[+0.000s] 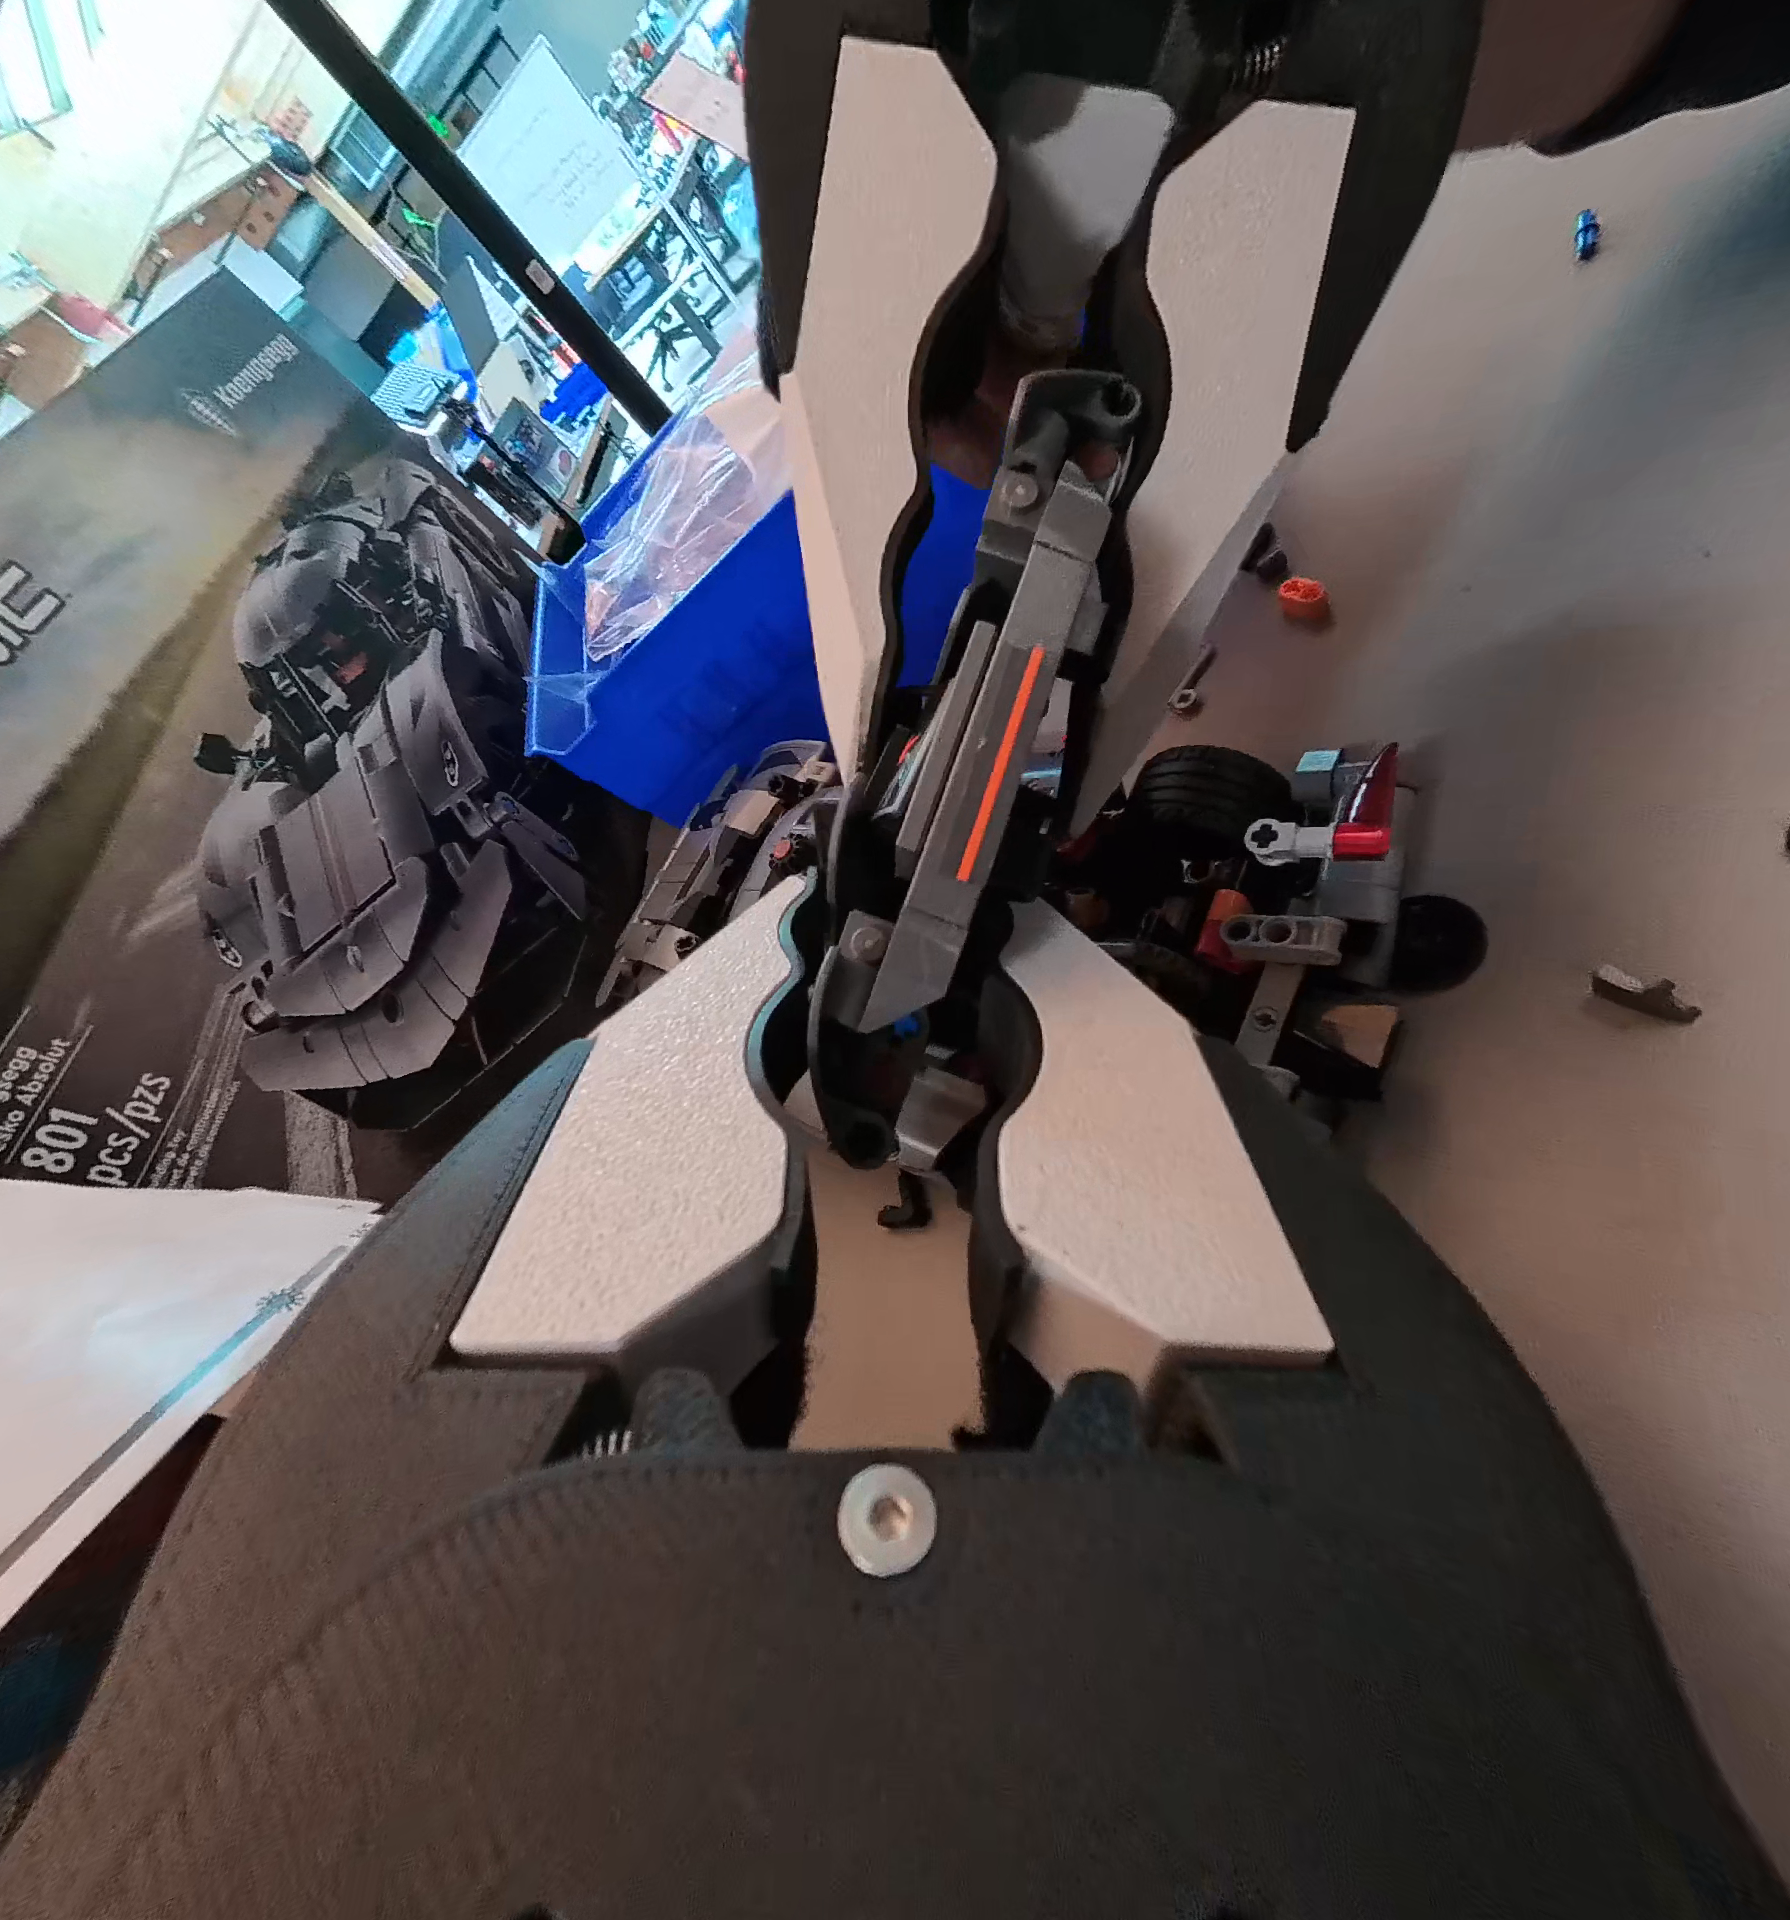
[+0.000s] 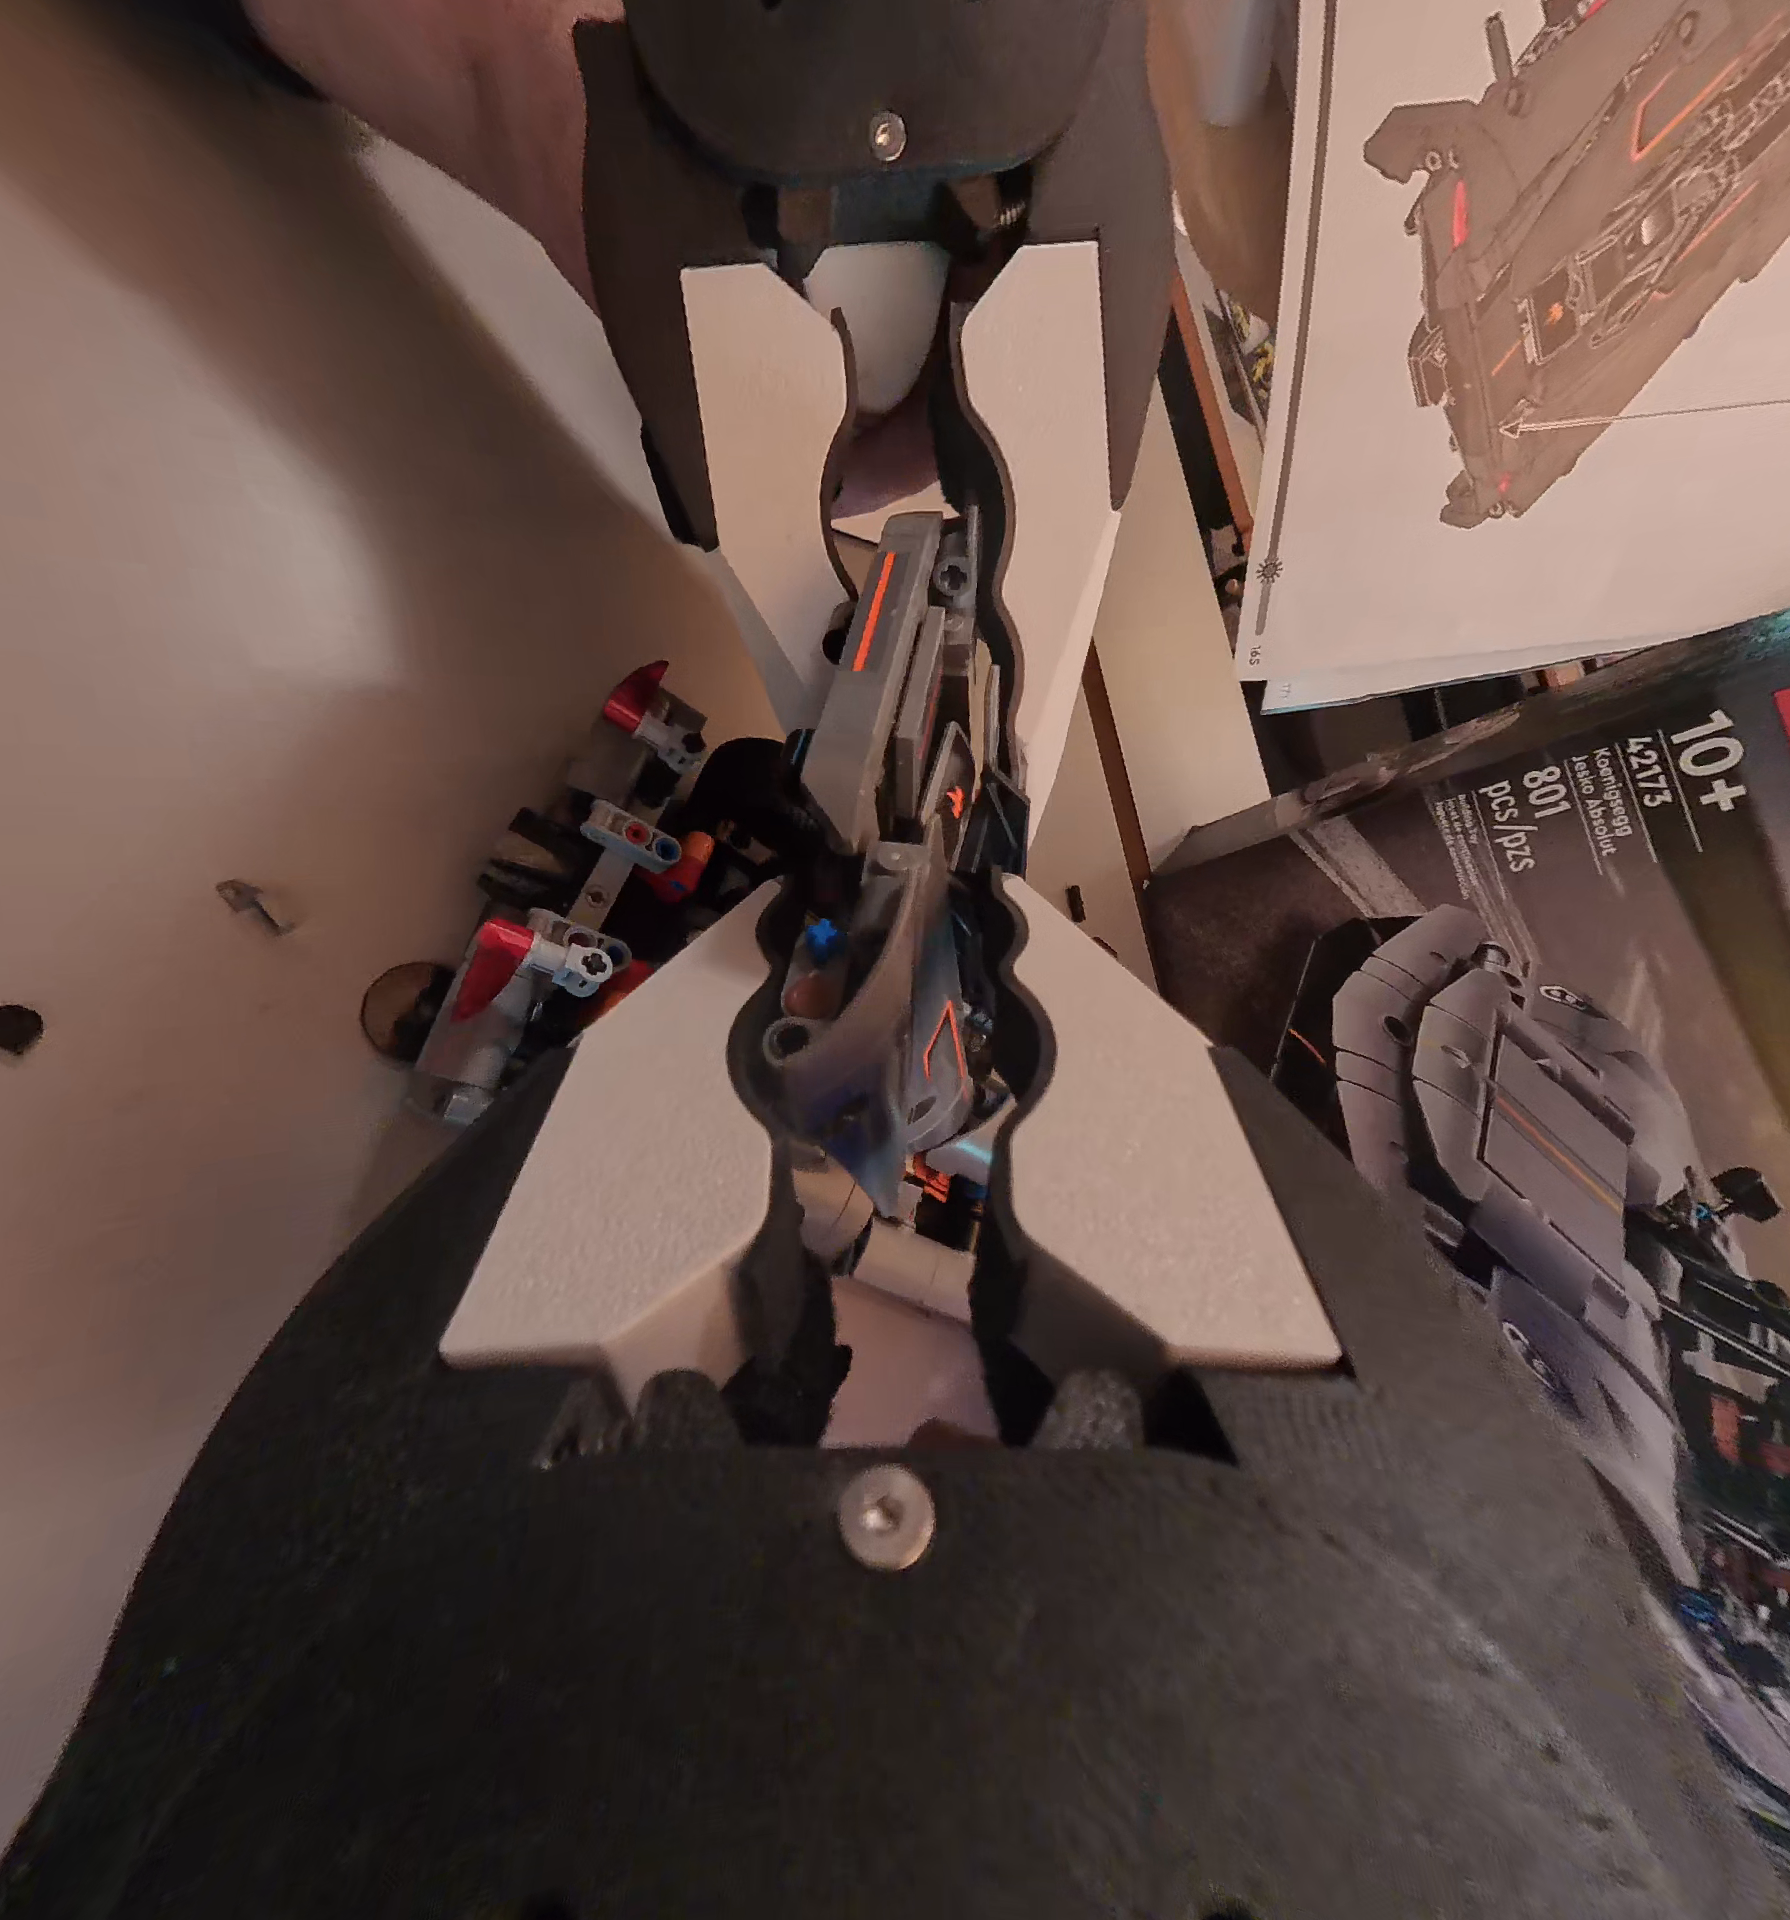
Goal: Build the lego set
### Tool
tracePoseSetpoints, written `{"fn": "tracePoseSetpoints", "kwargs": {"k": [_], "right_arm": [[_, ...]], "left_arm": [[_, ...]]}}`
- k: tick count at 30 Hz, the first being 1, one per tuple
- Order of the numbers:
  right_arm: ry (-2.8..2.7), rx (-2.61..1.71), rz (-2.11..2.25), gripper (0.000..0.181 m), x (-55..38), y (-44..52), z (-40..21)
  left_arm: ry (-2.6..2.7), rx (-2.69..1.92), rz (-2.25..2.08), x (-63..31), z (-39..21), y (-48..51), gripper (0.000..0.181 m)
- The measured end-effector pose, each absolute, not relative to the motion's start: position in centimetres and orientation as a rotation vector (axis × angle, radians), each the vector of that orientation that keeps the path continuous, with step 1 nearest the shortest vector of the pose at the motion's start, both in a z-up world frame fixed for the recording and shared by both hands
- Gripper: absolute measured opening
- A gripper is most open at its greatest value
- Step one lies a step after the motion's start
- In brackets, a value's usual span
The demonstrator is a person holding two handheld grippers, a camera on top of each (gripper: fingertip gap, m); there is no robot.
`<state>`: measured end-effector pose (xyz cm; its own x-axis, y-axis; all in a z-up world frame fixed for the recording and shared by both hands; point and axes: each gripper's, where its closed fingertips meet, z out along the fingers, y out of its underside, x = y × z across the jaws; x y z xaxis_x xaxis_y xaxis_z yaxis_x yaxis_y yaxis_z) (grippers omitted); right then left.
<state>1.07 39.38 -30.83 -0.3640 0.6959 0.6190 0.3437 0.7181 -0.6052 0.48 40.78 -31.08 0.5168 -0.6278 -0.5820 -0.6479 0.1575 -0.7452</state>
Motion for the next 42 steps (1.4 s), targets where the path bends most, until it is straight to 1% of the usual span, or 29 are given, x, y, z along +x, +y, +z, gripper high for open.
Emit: {"fn": "tracePoseSetpoints", "kwargs": {"k": [2,6,13,20,24,32,42], "right_arm": [[-1.963,-0.807,0.518,0.032,1.0,39.3,-30.73],[-1.959,-0.826,0.558,0.038,0.85,39.15,-30.91],[-1.942,-0.808,0.482,0.033,0.65,39.3,-30.99],[-1.936,-0.795,0.463,0.035,0.54,39.24,-31.03],[-1.933,-0.791,0.451,0.03,0.56,39.37,-30.97],[-1.937,-0.785,0.414,0.029,0.58,39.48,-31.02],[-1.91,-0.828,0.52,0.028,0.72,39.7,-30.72]], "left_arm": [[1.146,-1.509,0.019,0.45,-31.1,40.77,0.024],[1.151,-1.49,0.024,0.33,-31.16,40.6,0.025],[1.13,-1.479,-0.022,0.01,-31.27,40.52,0.025],[1.141,-1.489,0.015,-0.01,-31.41,40.65,0.025],[1.126,-1.509,-0.015,0.02,-31.43,40.71,0.024],[1.139,-1.534,-0.003,0.02,-31.46,40.75,0.024],[1.172,-1.524,0.121,0.12,-30.92,40.78,0.022]]}}
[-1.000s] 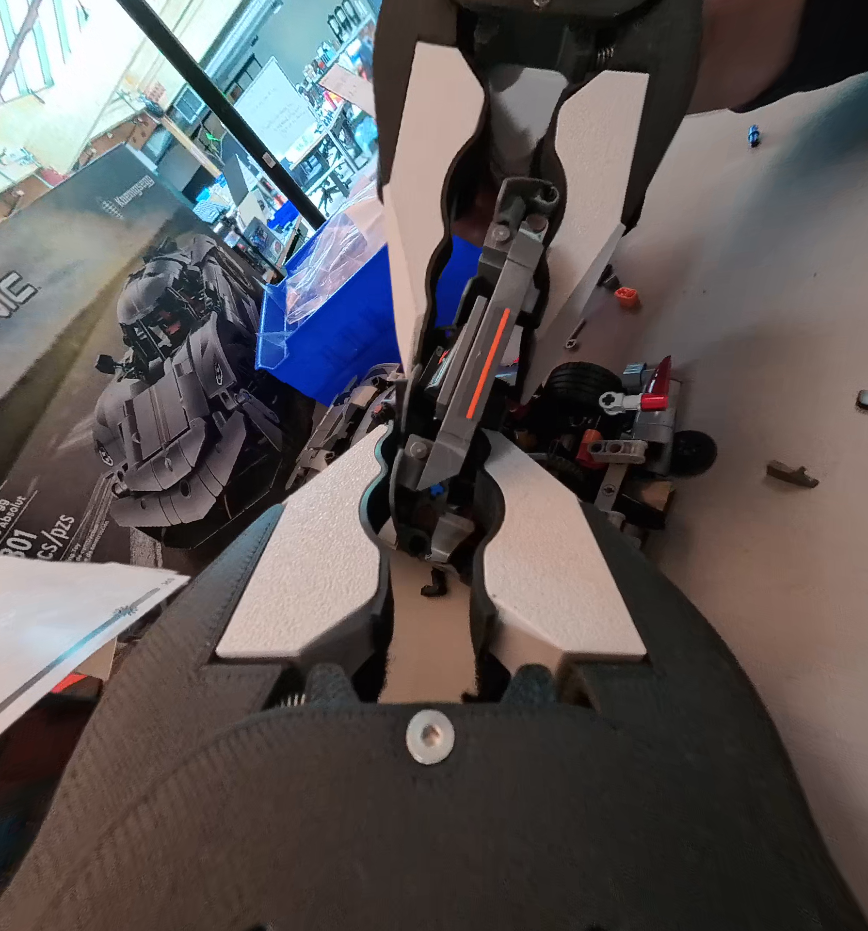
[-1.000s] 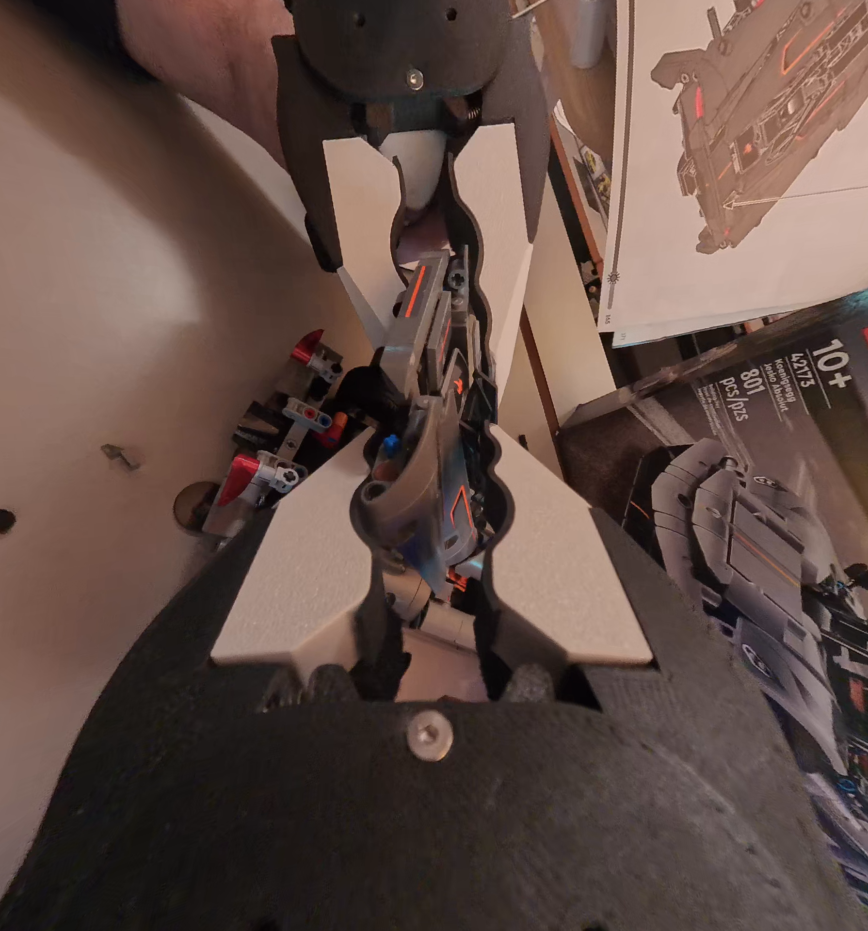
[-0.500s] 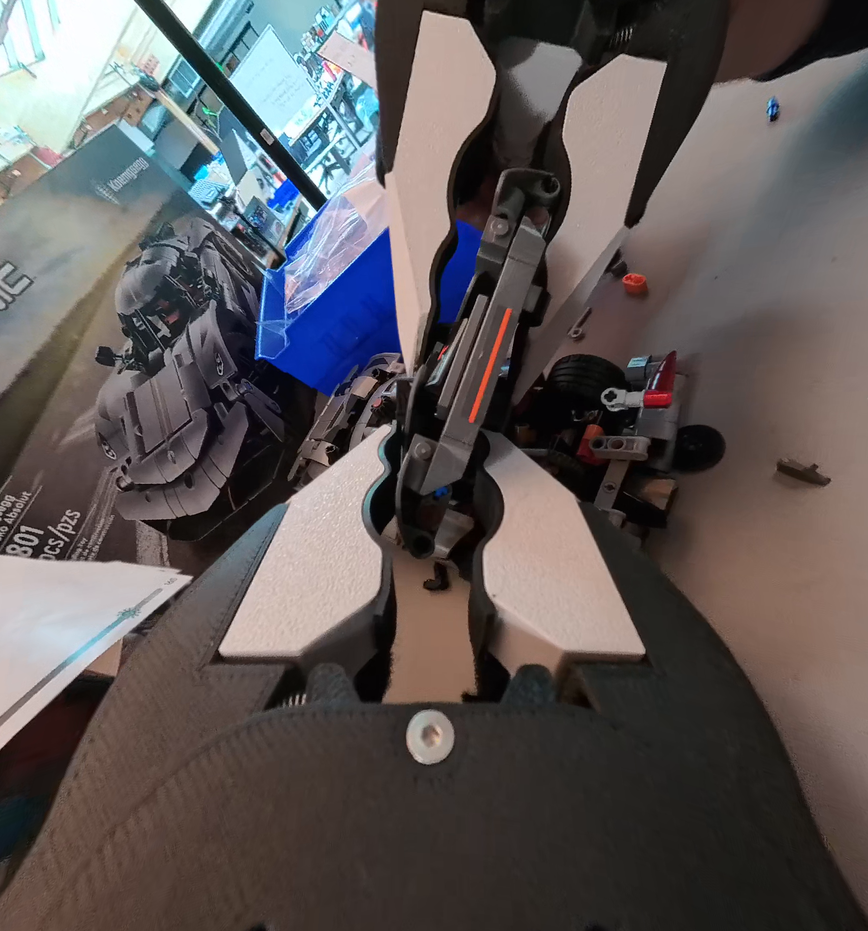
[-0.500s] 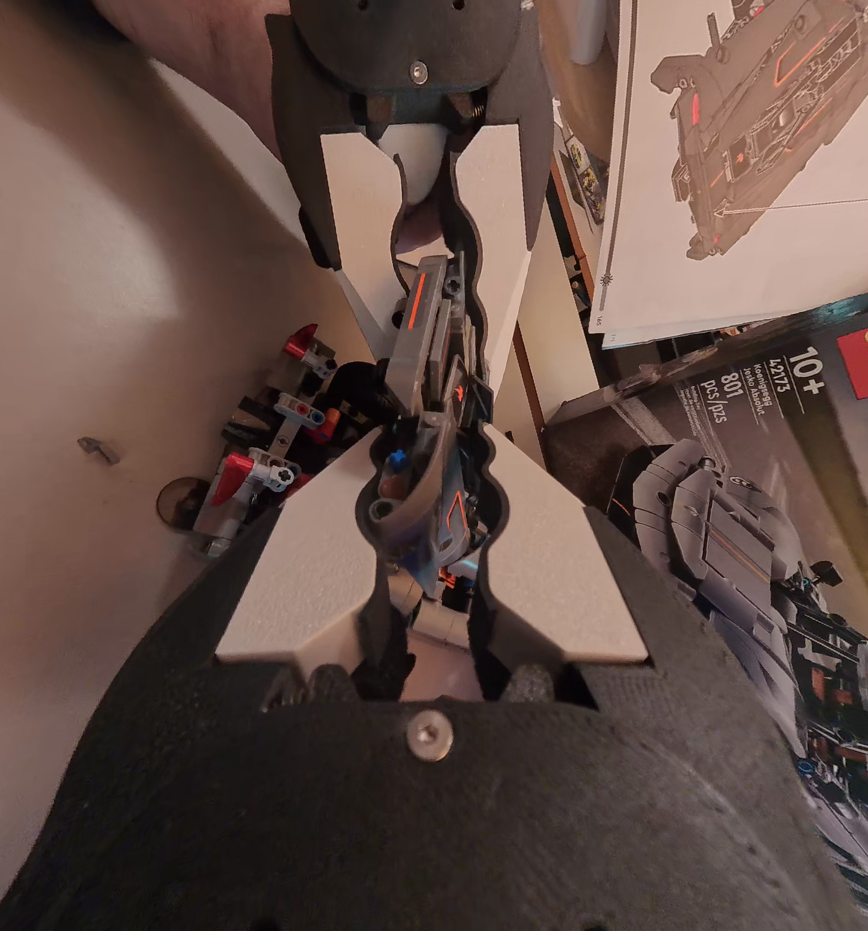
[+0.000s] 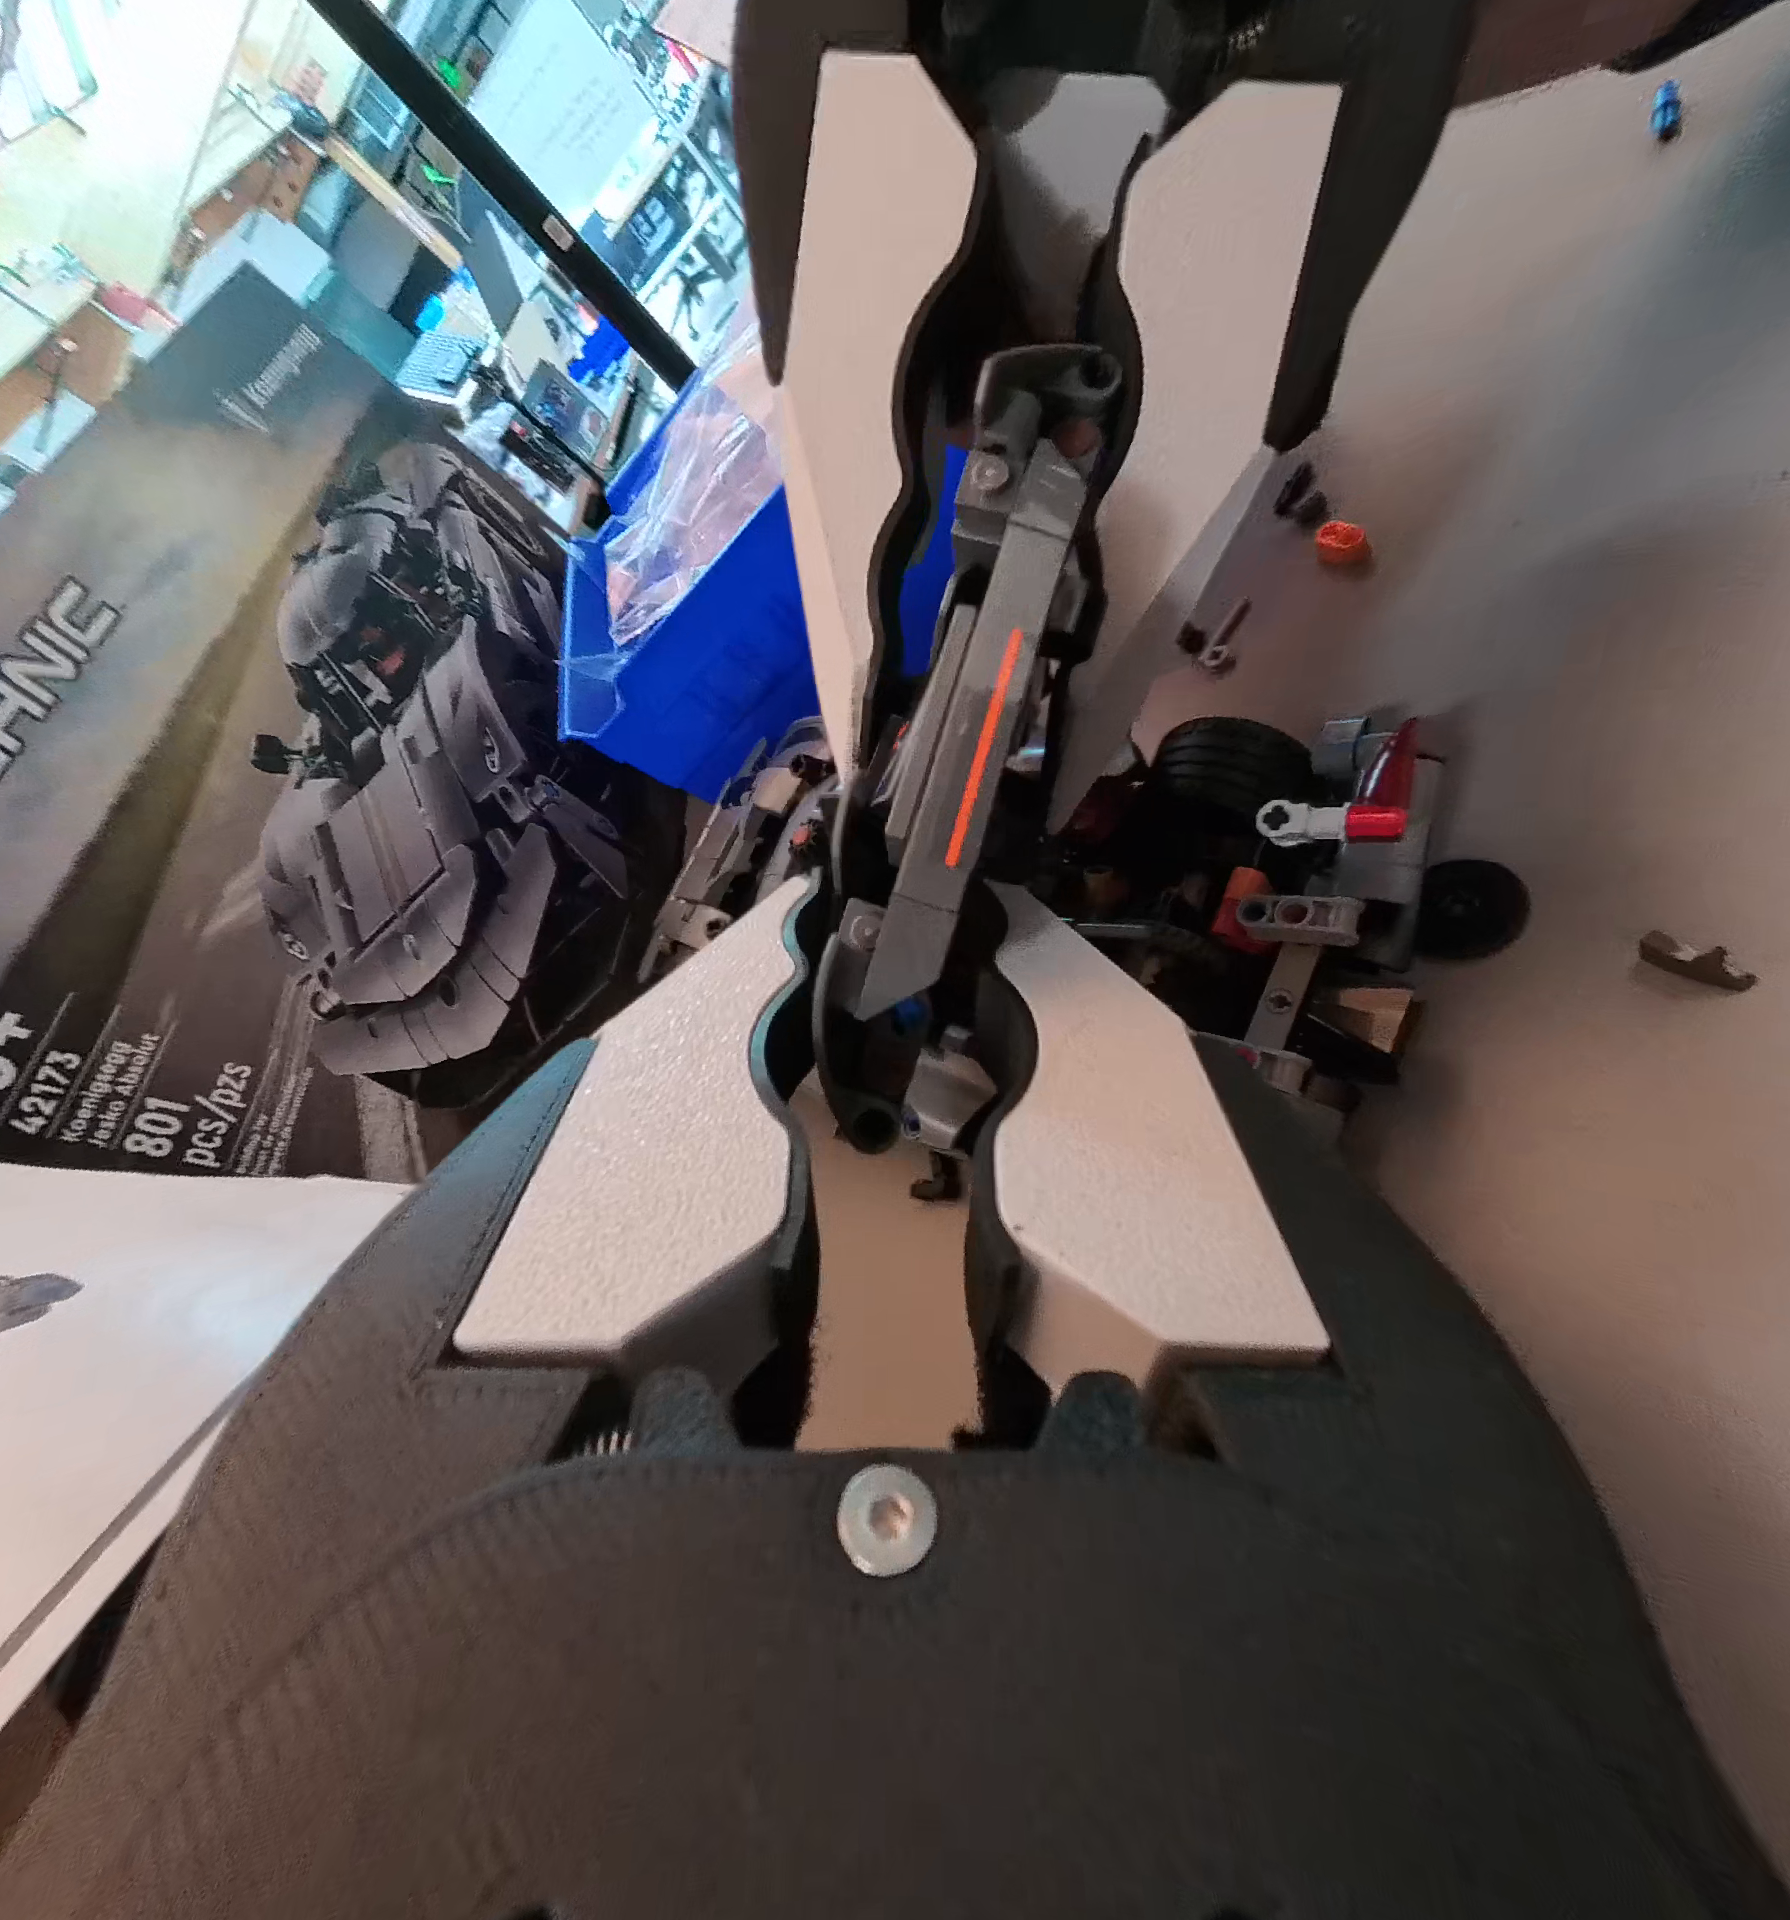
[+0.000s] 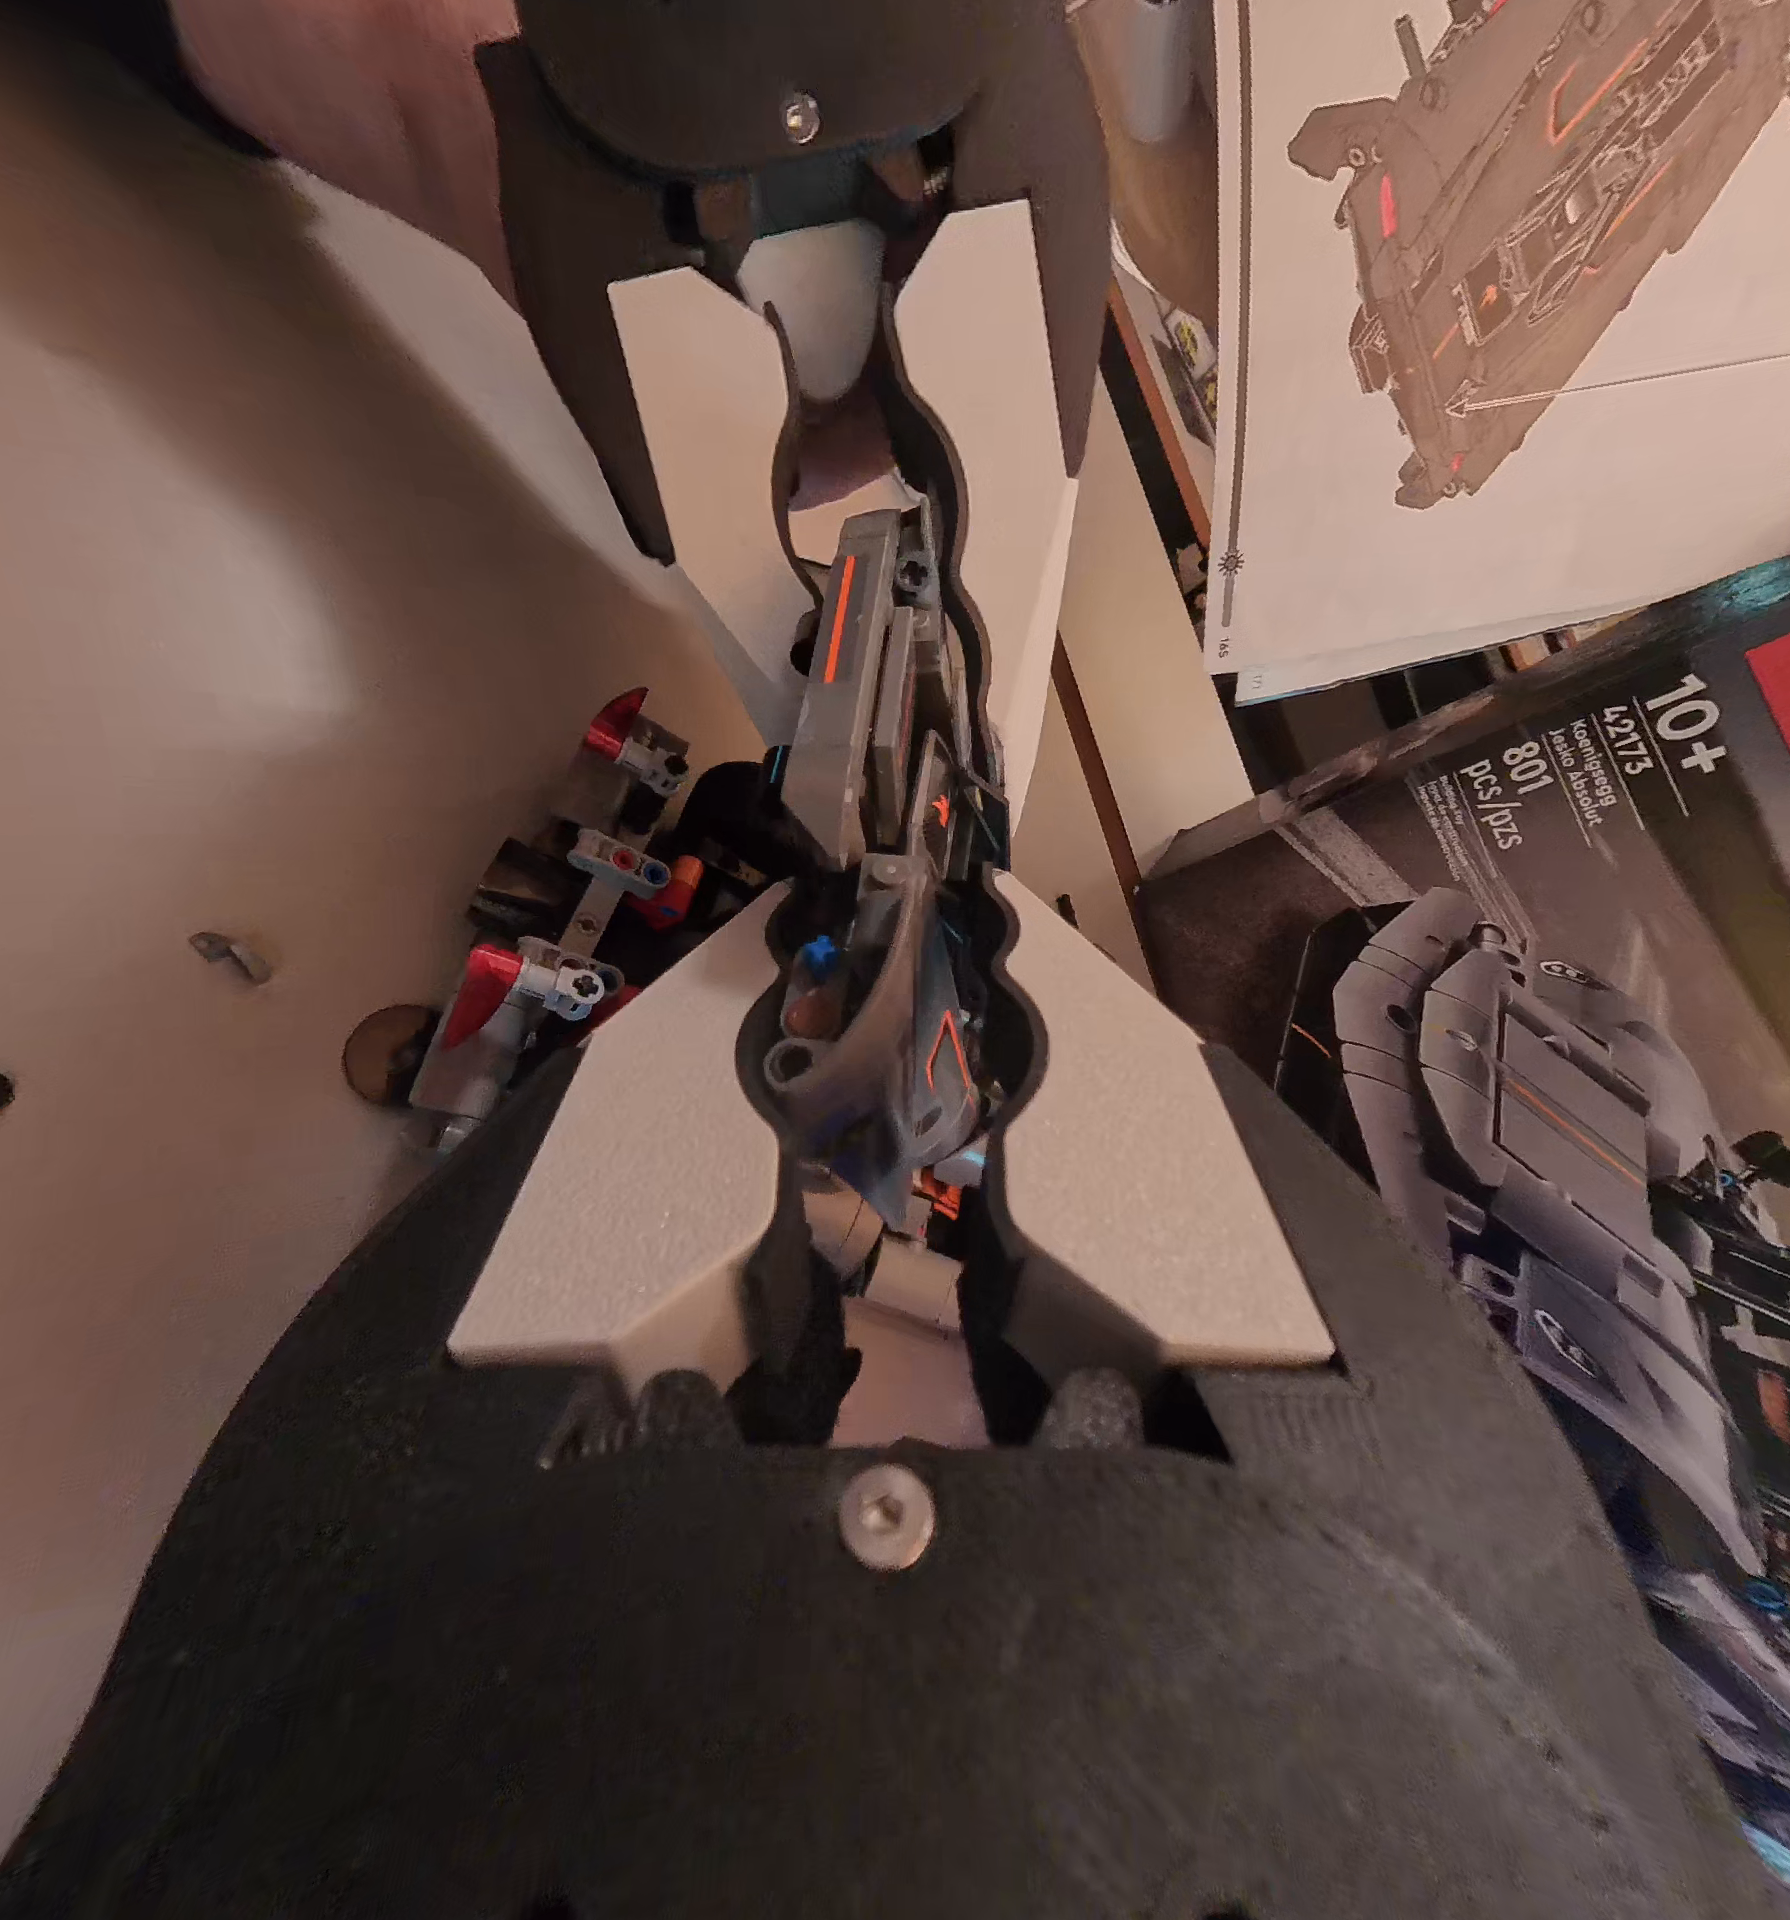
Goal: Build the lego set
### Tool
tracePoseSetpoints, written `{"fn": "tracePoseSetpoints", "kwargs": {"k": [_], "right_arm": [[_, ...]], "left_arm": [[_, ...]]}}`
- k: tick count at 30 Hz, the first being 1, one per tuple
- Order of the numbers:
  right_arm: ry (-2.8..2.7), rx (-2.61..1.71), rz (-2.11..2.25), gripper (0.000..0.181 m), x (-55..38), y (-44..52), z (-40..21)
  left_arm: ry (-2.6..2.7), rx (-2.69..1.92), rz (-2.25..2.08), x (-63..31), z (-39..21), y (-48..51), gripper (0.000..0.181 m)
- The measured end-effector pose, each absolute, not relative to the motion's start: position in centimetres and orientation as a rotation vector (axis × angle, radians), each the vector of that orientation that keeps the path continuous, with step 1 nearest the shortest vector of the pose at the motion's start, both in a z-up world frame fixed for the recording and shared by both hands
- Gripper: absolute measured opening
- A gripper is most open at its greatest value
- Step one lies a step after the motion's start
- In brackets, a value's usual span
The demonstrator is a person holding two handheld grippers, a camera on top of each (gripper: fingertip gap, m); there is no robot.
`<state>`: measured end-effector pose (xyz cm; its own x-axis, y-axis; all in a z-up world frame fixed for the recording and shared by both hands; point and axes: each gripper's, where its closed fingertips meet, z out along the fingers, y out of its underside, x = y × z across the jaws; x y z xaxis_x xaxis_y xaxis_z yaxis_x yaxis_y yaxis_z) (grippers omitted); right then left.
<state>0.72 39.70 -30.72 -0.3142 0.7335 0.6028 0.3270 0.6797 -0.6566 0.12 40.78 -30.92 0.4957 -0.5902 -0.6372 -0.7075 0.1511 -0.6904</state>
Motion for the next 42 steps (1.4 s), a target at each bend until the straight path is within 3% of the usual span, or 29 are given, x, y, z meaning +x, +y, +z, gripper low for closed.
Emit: {"fn": "tracePoseSetpoints", "kwargs": {"k": [24,37,42], "right_arm": [[-1.888,-0.811,0.522,0.029,0.75,39.79,-30.75],[-1.853,-0.803,0.558,0.03,0.65,39.64,-30.81],[-1.853,-0.807,0.527,0.034,0.5,39.7,-31.05]], "left_arm": [[1.187,-1.528,0.185,0.15,-30.88,40.83,0.022],[1.117,-1.409,0.28,0.09,-30.54,40.78,0.041],[1.082,-1.426,0.297,0.02,-30.74,40.94,0.032]]}}
